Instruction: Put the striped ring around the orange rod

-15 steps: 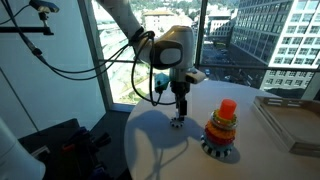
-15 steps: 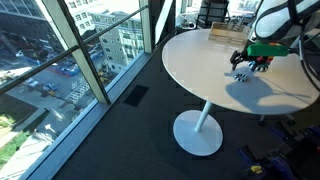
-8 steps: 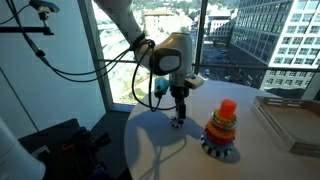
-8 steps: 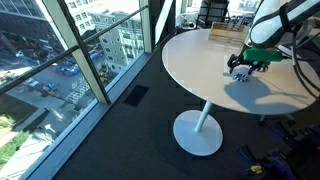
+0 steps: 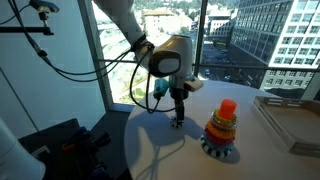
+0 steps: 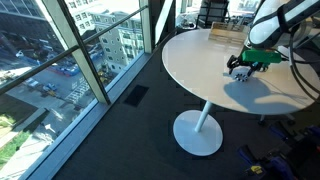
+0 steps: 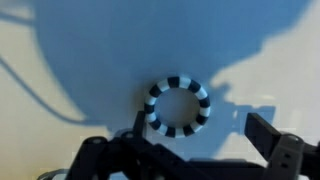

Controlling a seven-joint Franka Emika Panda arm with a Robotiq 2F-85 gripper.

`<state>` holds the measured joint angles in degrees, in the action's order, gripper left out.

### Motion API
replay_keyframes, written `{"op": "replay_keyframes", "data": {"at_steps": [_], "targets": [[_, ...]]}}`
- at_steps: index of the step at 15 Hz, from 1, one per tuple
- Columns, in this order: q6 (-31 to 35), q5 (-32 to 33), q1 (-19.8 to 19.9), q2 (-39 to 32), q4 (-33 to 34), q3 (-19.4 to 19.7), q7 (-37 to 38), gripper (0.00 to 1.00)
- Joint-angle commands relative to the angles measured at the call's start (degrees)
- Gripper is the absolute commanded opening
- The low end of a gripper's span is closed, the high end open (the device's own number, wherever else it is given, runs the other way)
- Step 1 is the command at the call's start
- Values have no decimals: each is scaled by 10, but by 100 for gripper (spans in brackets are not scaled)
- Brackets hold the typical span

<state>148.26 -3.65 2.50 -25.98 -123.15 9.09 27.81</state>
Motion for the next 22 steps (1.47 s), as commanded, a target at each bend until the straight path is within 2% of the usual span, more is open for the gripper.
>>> {"op": "replay_keyframes", "data": {"at_steps": [1,18,19,21,22], "targets": [[4,-17,1,0,-1,0,-15,100],[18,-44,10,-11,-13,-4,-26,100],[20,-47,11,-11,-13,-3,-27,92],[25,-55,12,-10,-14,-4,-30,66],[26,-57,12,-8,-15,-4,-31,59]]}}
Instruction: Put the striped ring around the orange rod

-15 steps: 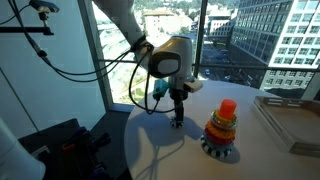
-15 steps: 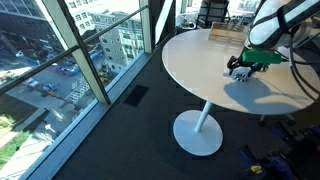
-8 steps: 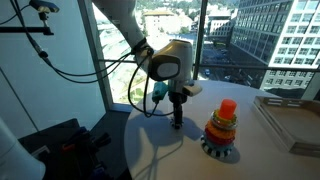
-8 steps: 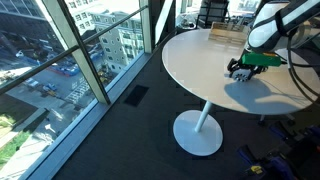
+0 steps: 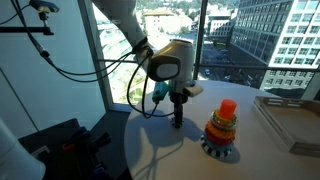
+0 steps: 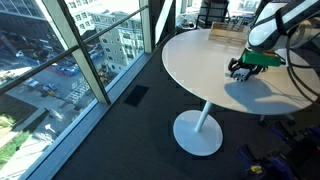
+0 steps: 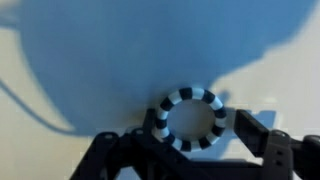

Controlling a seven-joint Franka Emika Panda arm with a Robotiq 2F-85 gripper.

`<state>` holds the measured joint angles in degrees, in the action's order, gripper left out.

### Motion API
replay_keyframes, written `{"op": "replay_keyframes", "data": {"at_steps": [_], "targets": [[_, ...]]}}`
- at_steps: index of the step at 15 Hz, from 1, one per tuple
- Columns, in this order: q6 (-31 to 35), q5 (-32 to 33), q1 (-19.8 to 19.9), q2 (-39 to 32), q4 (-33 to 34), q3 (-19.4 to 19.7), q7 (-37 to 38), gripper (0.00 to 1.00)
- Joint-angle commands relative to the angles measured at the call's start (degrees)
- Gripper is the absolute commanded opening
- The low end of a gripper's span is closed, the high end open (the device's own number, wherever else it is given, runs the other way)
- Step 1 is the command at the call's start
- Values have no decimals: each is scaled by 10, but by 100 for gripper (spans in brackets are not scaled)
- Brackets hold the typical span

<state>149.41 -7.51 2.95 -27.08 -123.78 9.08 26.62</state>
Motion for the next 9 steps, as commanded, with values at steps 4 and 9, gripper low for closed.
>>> {"op": "replay_keyframes", "data": {"at_steps": [4,9], "targets": [[11,-25,7,19,-14,-4,-19,42],[-10,-13,1,41,-11,2,-18,42]]}}
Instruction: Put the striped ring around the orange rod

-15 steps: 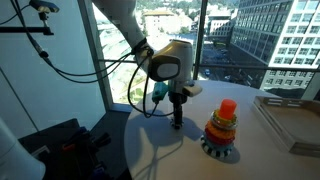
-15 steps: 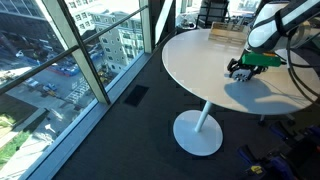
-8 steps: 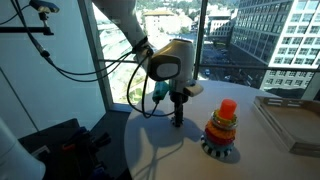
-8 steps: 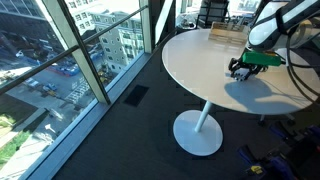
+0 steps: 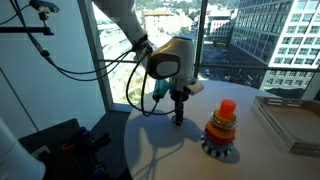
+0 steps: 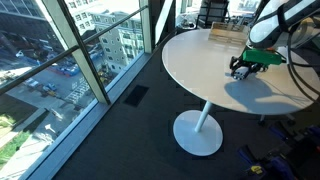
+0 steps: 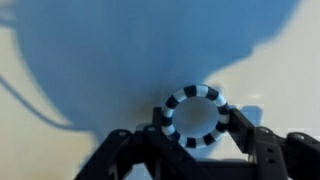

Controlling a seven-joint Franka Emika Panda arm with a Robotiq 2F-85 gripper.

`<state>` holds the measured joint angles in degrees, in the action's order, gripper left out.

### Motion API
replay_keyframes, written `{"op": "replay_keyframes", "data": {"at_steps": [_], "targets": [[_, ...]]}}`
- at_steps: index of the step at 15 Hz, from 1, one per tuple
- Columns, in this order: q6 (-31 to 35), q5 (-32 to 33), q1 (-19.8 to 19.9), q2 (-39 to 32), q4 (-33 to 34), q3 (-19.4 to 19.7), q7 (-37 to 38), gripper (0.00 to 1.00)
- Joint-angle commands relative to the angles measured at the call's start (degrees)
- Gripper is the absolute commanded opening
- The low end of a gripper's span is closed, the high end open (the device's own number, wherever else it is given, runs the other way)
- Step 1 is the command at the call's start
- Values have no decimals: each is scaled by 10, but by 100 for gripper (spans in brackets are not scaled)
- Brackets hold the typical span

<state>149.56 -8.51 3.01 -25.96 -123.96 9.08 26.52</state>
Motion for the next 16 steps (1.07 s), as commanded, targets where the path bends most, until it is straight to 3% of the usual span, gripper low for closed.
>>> {"op": "replay_keyframes", "data": {"at_steps": [1,16], "targets": [[-17,-3,3,36,-8,1,-21,42],[-216,90,12,127,75,35,-9,42]]}}
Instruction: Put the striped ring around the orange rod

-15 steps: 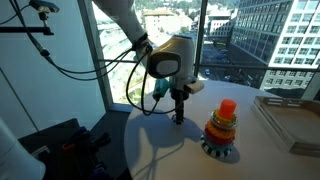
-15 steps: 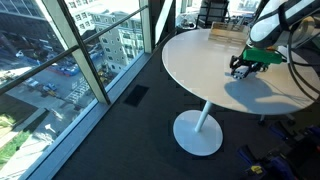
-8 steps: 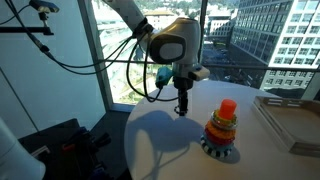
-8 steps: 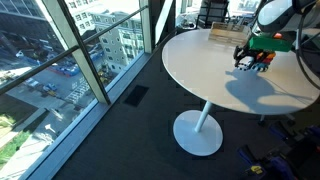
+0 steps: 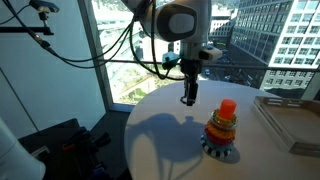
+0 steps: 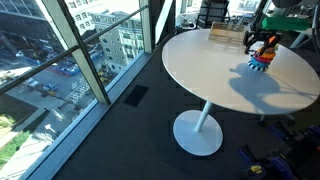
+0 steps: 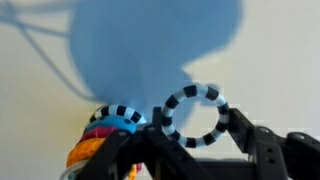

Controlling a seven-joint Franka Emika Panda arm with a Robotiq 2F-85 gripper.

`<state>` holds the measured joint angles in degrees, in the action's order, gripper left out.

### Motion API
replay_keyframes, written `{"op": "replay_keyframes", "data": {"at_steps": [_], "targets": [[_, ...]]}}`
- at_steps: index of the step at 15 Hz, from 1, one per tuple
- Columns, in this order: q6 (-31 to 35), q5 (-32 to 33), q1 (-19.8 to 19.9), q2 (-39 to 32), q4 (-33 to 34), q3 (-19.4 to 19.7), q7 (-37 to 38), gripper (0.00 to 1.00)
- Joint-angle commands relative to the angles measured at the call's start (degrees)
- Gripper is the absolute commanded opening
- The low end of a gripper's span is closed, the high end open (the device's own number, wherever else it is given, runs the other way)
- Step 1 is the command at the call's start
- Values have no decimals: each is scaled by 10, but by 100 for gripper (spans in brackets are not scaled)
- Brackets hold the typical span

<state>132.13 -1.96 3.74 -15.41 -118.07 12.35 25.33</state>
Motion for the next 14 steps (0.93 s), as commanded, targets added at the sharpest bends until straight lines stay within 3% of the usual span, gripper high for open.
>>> {"op": "replay_keyframes", "data": {"at_steps": [1,6,14], "targets": [[-51,32,7,28,20,3,3,42],[-87,63,17,58,36,4,12,42],[-105,42,50,51,81,10,15,42]]}}
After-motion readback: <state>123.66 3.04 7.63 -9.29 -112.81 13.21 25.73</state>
